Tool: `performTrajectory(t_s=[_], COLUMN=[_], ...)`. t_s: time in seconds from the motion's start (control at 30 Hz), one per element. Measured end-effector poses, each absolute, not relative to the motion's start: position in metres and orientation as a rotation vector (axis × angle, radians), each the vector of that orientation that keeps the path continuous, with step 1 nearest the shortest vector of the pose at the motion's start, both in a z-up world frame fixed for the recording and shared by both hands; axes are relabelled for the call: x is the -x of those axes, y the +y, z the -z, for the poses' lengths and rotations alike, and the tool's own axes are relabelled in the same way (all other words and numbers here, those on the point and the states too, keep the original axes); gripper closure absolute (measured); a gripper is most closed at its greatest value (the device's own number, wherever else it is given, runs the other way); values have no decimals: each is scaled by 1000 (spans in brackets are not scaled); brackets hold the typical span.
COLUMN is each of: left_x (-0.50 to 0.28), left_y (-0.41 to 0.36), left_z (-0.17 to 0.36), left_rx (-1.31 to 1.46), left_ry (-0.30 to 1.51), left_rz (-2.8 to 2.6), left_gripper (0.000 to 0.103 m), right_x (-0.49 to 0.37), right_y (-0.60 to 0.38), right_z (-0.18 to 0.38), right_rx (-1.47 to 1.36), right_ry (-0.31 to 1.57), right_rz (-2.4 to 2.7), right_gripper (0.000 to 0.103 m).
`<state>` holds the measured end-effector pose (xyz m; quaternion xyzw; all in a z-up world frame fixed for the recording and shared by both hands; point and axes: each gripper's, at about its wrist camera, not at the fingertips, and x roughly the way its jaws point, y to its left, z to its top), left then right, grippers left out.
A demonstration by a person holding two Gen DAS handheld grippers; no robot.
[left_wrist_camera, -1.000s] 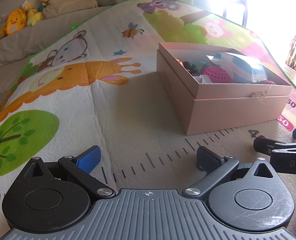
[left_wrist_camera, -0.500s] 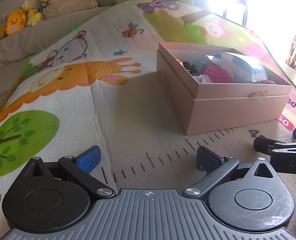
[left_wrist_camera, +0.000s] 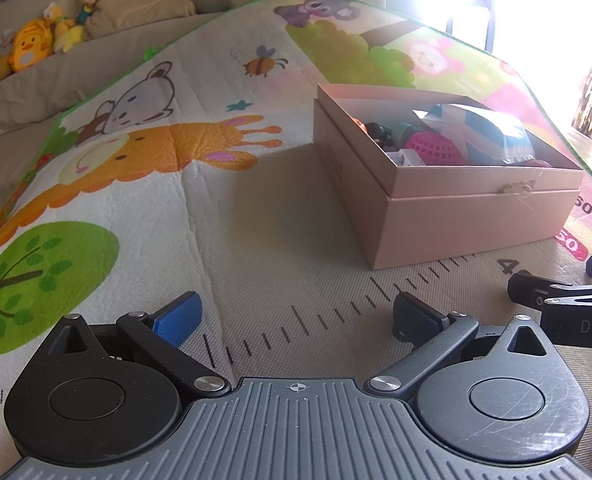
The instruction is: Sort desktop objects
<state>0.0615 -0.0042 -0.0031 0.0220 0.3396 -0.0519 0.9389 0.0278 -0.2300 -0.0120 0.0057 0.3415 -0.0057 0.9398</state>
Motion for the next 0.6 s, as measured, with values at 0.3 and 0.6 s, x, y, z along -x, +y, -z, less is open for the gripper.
performTrajectory(t_s=[0.3, 0.6], left_x=[-61, -60], left_y=[-4, -6], left_z=[-1, -1], left_rx=[-38, -40], left_ry=[734, 743], left_rz=[119, 106], left_gripper=[0, 0], right_x=[-28, -28], right_y=[-230, -230], right_z=[12, 12], right_rx=[-12, -12], right_ry=[697, 697], right_rz=[12, 12], right_gripper=[0, 0])
